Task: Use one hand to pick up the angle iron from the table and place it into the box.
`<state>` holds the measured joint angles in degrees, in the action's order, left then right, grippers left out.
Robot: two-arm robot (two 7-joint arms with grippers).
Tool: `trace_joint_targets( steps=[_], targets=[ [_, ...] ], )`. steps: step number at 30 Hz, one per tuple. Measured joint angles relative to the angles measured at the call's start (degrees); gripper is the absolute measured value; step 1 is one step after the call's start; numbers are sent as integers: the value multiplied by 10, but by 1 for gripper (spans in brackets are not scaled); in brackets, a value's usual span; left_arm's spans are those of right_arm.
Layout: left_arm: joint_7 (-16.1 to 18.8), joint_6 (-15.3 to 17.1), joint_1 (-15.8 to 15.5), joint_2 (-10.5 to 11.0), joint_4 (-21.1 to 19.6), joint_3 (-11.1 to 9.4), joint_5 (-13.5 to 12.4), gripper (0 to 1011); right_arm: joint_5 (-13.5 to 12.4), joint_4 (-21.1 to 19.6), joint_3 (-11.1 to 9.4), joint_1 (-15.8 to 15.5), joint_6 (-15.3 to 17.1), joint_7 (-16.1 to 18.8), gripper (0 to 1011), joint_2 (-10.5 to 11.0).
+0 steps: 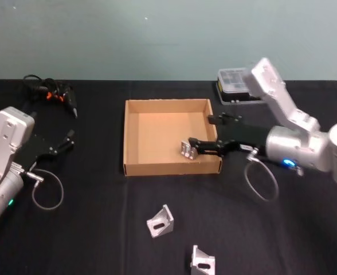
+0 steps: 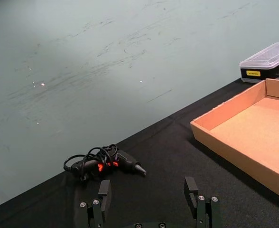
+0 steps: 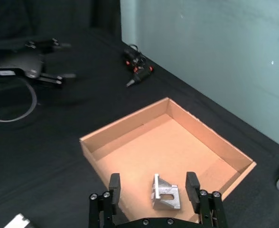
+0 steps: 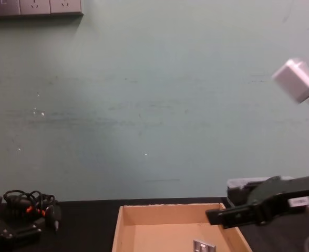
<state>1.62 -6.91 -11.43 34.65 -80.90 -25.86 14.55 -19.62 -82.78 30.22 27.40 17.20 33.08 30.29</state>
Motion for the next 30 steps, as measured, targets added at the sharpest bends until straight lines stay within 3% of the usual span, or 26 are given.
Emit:
trace_joint_targets(
  steps=[6, 12, 18, 30],
  targets=[
    [0, 0, 0, 0, 0, 0, 0, 1011, -25, -82, -18, -47, -8, 18, 1004, 57],
    [0, 0, 0, 0, 0, 0, 0, 1011, -52, -140, -22, -85, -14, 46, 1004, 109],
    [0, 0, 0, 0, 0, 0, 0, 1011, -75, -177, -16, -112, -18, 75, 1004, 148],
    [0, 0, 0, 0, 0, 0, 0, 1011, -107, -204, 13, -127, -12, 141, 1004, 204]
  ],
)
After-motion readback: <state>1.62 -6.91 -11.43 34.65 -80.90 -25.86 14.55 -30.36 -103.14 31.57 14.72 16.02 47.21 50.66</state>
